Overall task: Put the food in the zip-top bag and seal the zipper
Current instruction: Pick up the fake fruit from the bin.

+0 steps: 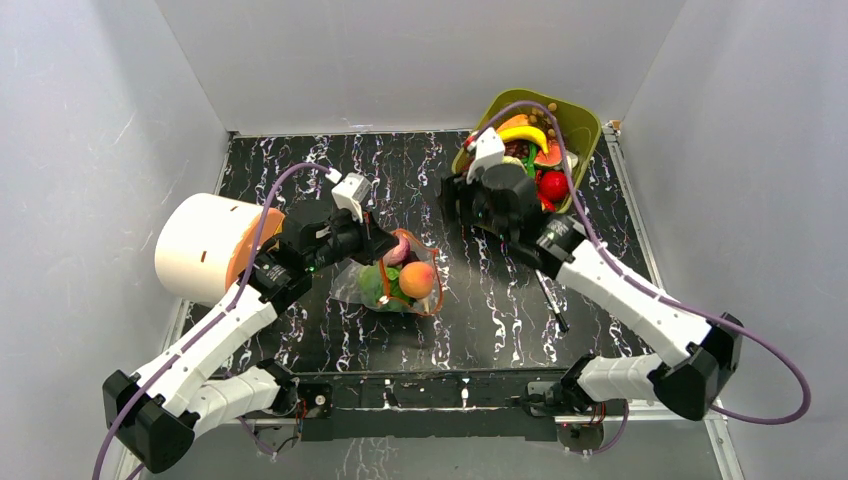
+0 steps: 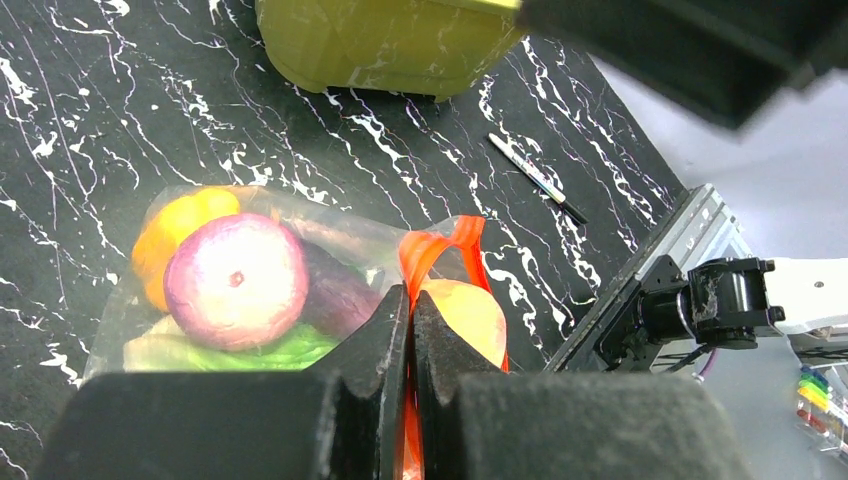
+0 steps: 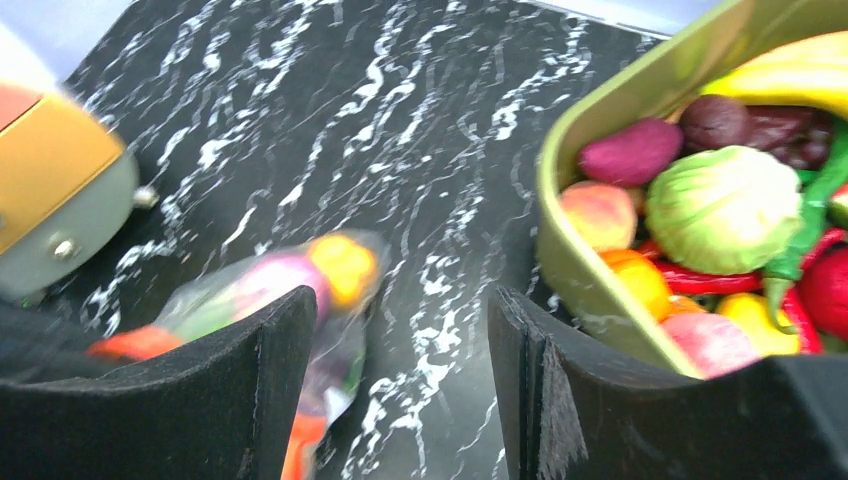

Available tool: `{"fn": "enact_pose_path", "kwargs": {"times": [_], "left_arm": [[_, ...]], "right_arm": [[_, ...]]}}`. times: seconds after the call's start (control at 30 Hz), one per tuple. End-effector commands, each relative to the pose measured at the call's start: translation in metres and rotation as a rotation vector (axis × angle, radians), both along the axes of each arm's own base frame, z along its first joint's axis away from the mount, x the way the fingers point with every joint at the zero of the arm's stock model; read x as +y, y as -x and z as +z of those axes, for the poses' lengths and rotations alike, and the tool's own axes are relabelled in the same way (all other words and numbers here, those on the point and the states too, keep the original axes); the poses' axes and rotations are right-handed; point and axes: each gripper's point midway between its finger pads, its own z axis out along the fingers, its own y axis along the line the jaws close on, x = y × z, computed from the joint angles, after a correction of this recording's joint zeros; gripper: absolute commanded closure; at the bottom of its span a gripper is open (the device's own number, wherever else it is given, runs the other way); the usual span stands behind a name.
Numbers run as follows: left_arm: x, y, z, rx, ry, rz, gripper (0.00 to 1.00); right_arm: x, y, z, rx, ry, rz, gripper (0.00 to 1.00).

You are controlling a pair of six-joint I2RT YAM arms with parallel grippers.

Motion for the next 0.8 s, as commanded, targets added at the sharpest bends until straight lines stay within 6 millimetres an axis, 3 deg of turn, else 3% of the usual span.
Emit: {"fn": "enact_pose_path", "kwargs": {"times": [0.0, 0.13, 0.43, 0.57, 0.77], "left_arm": [[-0.001, 0.004, 0.018, -0.085, 0.030, -0.037, 1.00], [0.002, 0.005, 0.015, -0.100, 0.015, -0.033, 1.00], [0.001, 0.009, 0.013, -0.109, 0.009, -0.063, 1.00], [-0.003, 0.013, 0.014, -0.103, 0.033, -0.089, 1.00], [-0.006, 0.014, 0.009, -0.087, 0.057, -0.090, 1.00]], "right_arm": [[-0.031, -0.050, 0.014, -0.008, 0.015, -0.128, 0.39], [-0.056, -0.088, 0.009, -0.049, 0.102, -0.215, 0.39], [-0.148, -0.181, 0.002, -0.121, 0.203, -0.449, 0.43], [-0.188, -0.214, -0.007, -0.126, 0.260, -0.513, 0.45], [-0.224, -0.254, -0.030, -0.099, 0.325, -0.531, 0.47]]}}
